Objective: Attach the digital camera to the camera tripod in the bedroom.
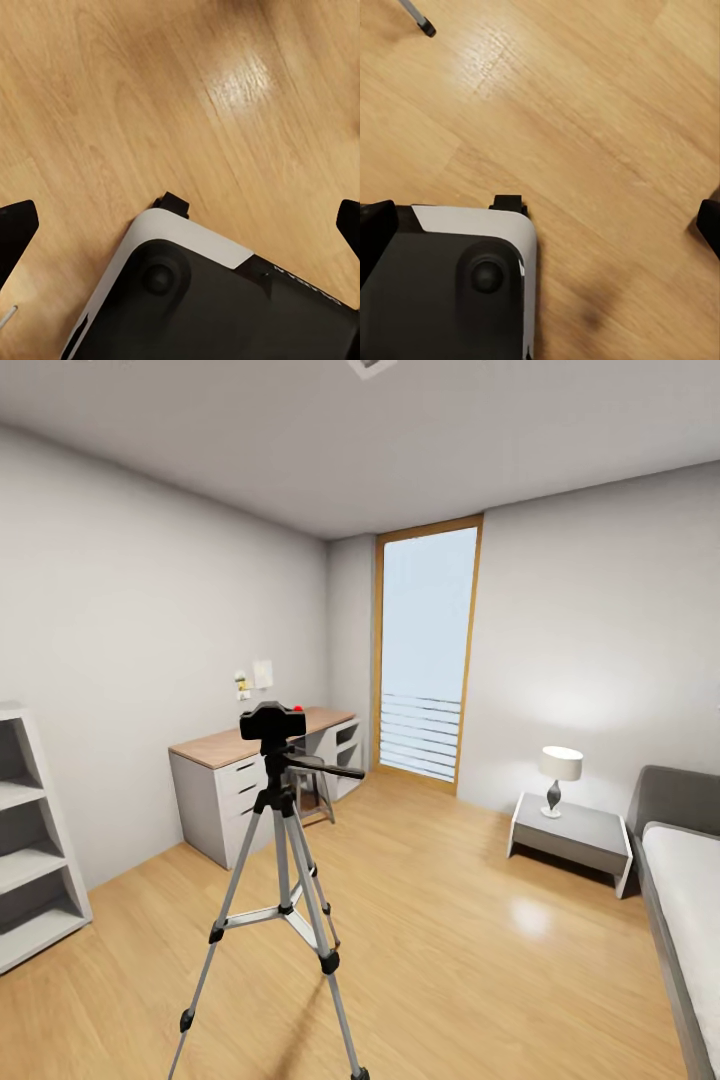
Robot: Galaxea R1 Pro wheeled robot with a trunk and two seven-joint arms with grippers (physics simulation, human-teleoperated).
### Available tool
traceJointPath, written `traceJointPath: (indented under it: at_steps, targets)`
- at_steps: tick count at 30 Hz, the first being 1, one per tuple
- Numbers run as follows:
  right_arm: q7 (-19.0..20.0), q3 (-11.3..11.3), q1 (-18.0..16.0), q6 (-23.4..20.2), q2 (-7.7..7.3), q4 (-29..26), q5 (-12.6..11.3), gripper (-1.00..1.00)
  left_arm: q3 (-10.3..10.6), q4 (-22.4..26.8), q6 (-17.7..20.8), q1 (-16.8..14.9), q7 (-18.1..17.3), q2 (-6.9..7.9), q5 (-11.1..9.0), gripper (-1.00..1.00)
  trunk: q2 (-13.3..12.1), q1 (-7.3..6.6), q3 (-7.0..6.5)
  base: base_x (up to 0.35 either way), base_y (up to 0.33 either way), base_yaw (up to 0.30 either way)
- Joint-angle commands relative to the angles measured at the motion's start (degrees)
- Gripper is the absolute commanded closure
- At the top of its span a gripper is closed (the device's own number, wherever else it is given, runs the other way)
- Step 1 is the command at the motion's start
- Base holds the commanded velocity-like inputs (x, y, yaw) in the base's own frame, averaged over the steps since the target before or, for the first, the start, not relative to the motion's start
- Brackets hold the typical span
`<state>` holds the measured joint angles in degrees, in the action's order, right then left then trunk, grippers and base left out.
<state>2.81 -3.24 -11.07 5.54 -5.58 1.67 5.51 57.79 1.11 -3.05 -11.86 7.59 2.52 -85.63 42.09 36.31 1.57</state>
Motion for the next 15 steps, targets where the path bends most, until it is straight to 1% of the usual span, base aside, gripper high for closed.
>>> traceJointPath:
  at_steps: [1, 15]
  targets:
    - [0.1, -0.3, -0.1, 0.3, -0.03, 0.2, 0.6, -1.00, 0.5, 0.1, -0.1, 0.0, 0.3, 0.03, -0.4, -1.00, 0.1, 0.01, 0.10, 0.000, 0.000, 0.000]
    - [0.0, -0.2, -0.1, 0.3, -0.01, 0.2, 0.4, -1.00, 0.5, 0.1, -0.1, 0.0, 0.3, 0.03, -0.4, -1.00, 0.1, 0.01, 0.10, 0.000, 0.000, 0.000]
